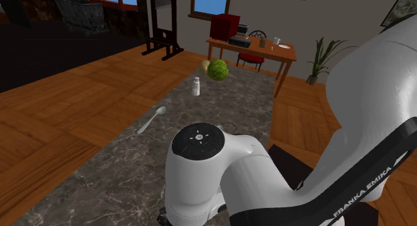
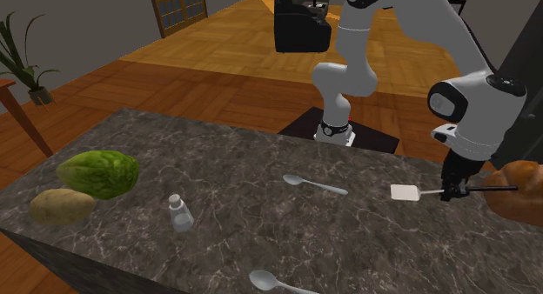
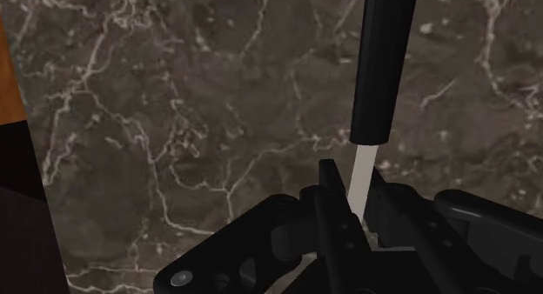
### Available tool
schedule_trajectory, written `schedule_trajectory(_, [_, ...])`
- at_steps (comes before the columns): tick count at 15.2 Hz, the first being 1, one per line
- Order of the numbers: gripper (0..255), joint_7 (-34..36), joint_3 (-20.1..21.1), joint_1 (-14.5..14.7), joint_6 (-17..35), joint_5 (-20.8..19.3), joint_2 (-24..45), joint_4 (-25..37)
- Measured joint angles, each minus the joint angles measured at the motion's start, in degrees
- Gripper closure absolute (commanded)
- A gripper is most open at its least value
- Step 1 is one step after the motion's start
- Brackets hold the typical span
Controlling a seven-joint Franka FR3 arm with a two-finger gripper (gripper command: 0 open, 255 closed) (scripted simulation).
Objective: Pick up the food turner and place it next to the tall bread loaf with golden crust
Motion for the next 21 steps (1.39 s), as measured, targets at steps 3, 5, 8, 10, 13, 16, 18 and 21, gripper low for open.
schedule_trajectory(3, [255,0.0,0.0,0.0,-0.1,0.0,0.0,0.0])
schedule_trajectory(5, [0,-0.1,0.0,0.0,-0.1,0.1,0.0,-0.2])
schedule_trajectory(8, [0,-0.1,0.0,0.0,-0.1,0.1,0.0,-0.5])
schedule_trajectory(10, [0,0.0,0.0,0.0,-0.2,0.0,0.1,-0.4])
schedule_trajectory(13, [0,-1.5,-0.7,0.1,-4.2,2.1,-2.5,1.7])
schedule_trajectory(16, [0,-3.7,-2.0,0.5,-7.9,4.8,-5.9,2.8])
schedule_trajectory(18, [0,-3.9,-2.1,0.6,-8.3,5.1,-6.3,2.9])
schedule_trajectory(21, [0,-4.0,-2.2,0.6,-8.4,5.3,-6.5,2.8])
